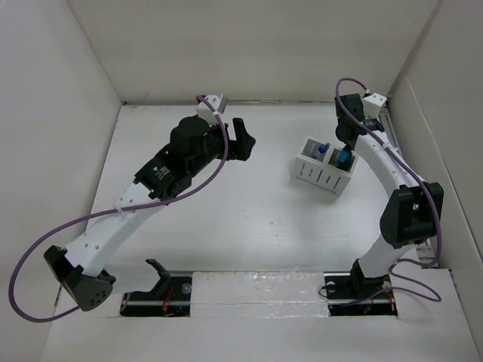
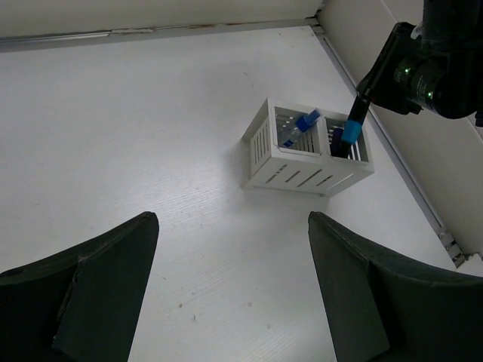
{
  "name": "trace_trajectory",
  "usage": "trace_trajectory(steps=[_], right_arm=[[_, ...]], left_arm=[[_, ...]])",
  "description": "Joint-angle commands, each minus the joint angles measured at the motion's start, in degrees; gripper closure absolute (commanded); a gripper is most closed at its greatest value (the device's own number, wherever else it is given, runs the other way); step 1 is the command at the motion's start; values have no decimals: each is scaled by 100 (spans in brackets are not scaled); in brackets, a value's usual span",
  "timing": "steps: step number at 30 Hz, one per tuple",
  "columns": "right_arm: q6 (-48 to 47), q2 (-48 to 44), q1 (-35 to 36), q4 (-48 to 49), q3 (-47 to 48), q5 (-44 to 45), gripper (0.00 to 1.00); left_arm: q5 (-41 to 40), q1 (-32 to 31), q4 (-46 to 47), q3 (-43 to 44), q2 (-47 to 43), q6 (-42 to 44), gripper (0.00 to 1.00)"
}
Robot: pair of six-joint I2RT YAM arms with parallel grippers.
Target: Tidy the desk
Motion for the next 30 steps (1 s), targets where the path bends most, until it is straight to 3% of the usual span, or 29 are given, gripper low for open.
trace_trajectory(steps=[1,9,11,16,27,30], right_arm=[[-20,56,179,59,169,453,97],[313,153,522,-108,29,717,91],[349,100,522,-108,-15,778,78],[393,-32,628,-126,-182,665,59],[375,-506,795,-178,-499,427,57],[297,-831,908,-213,-464,200,52]], left_arm=[[-98,-10,219,170,-149,125,23],[-19,-10,158,187,-167,99,23],[-28,-10,132,187,-184,81,23],[-11,-10,88,187,-202,11,23],[95,-10,52,161,-228,-227,23],[43,-10,-18,213,-202,-279,23]])
